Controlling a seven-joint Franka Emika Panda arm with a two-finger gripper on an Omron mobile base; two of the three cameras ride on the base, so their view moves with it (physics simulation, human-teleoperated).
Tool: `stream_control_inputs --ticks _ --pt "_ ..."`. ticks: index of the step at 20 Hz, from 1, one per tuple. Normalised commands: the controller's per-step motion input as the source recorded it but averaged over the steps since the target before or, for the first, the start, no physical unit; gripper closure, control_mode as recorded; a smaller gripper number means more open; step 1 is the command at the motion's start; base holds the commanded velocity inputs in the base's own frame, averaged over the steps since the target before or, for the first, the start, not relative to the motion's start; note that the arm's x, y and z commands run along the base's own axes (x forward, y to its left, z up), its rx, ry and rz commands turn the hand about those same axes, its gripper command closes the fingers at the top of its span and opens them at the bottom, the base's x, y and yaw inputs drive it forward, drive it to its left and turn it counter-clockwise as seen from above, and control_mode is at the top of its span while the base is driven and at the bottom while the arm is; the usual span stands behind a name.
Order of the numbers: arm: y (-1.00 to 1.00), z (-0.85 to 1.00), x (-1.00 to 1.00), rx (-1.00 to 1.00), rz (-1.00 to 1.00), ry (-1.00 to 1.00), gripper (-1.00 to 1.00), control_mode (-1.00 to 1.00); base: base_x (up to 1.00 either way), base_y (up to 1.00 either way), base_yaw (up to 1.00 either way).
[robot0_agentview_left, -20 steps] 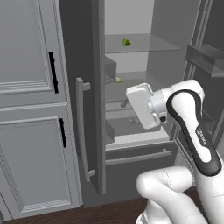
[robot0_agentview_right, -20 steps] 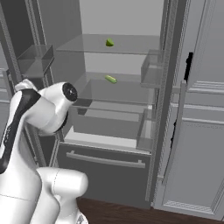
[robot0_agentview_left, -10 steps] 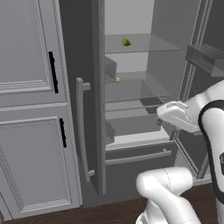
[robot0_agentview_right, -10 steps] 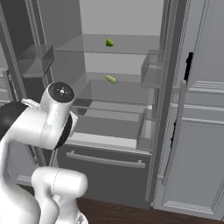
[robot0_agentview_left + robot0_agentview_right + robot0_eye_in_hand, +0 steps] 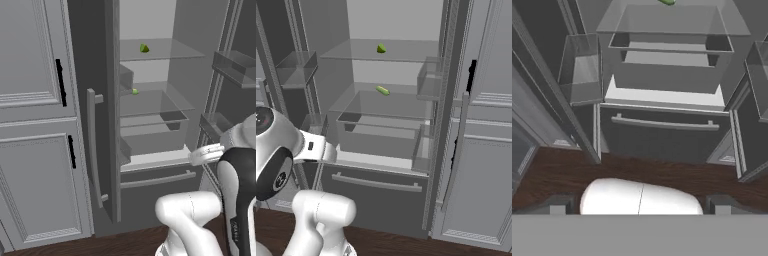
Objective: Grab a lemon wedge from the fridge and one ice cube from the ice bowl, and put them in the glass of lemonade.
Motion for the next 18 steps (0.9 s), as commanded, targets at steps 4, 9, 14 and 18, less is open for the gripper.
stream_control_inputs --ticks 4,9,14,18 --pt "-0.08 0.00 -0.01 -0.04 -0.07 -0.01 -1.00 -1.00 0.00 0.00 0.00" --pt "-0.24 0.07 -0.04 0.02 0.00 -0.12 -1.00 -1.00 0.00 0.00 0.00" --pt "0.03 0.09 0.01 0.00 -0.01 -0.18 -1.00 -1.00 0.00 0.00 0.00" --pt "0.00 0.00 0.05 0.00 0.00 0.00 -1.00 -1.00 0.00 0.00 0.00"
